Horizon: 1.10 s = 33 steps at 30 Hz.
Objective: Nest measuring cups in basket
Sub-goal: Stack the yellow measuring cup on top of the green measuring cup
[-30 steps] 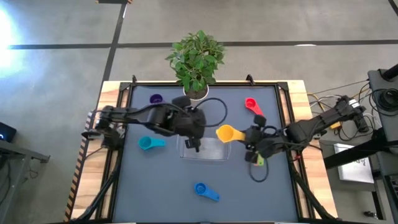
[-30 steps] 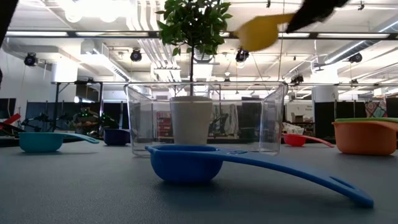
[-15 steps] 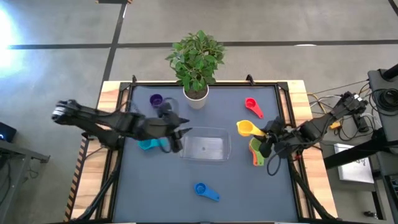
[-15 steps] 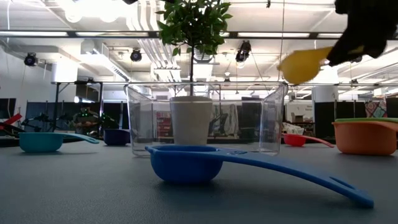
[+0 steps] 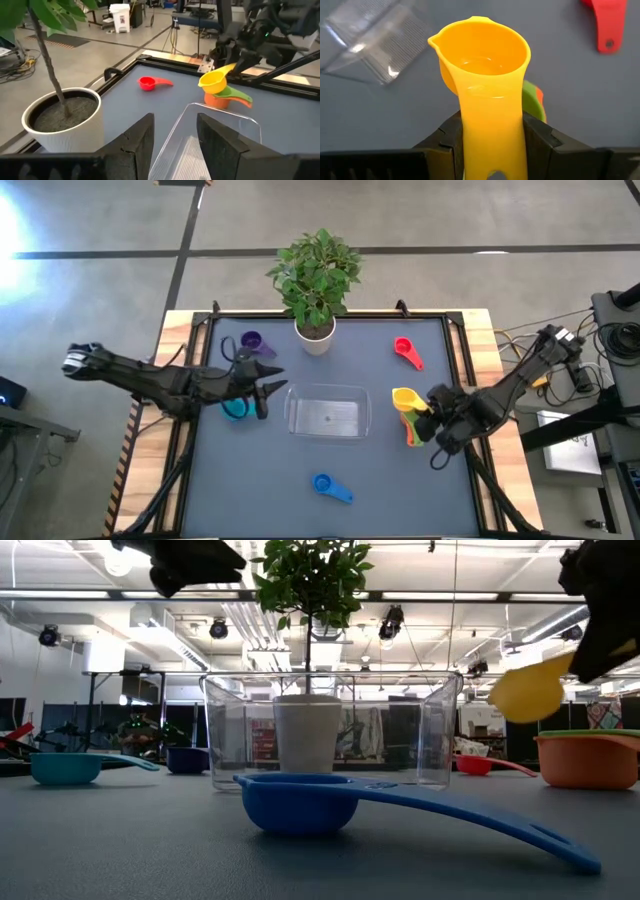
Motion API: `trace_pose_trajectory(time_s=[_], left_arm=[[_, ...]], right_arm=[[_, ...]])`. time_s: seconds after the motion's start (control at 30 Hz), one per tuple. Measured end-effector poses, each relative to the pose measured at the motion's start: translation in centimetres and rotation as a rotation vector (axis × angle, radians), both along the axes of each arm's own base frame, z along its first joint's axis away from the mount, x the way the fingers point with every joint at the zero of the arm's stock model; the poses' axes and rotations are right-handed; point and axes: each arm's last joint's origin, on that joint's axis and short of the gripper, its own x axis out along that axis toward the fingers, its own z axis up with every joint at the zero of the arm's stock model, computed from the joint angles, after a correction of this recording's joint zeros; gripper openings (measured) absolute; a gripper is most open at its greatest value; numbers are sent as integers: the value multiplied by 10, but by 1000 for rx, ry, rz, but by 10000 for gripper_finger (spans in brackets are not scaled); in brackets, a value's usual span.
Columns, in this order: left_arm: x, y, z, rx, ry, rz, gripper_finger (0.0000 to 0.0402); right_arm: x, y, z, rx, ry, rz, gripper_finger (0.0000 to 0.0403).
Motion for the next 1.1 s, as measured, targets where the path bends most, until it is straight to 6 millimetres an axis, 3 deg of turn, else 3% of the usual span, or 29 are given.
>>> trace_pose_trajectory(time_s=[0.23,0.57,0.77,0.97,1.1], left_arm=[[-6,1,0,27,9,-7,131],[-6,1,-2,38,39,-9,131],[-6,1,-2,35,38,-9,131],[-6,1,-3,34,38,-9,131],[-6,1,-3,31,39,-8,131]], right_arm=[[2,13,-11,22,62,-76,125],[9,33,9,-29,100,-99,123],[11,41,-2,-76,250,-145,130],[14,44,-7,-97,271,-150,123],[13,44,-8,-97,271,-154,148]])
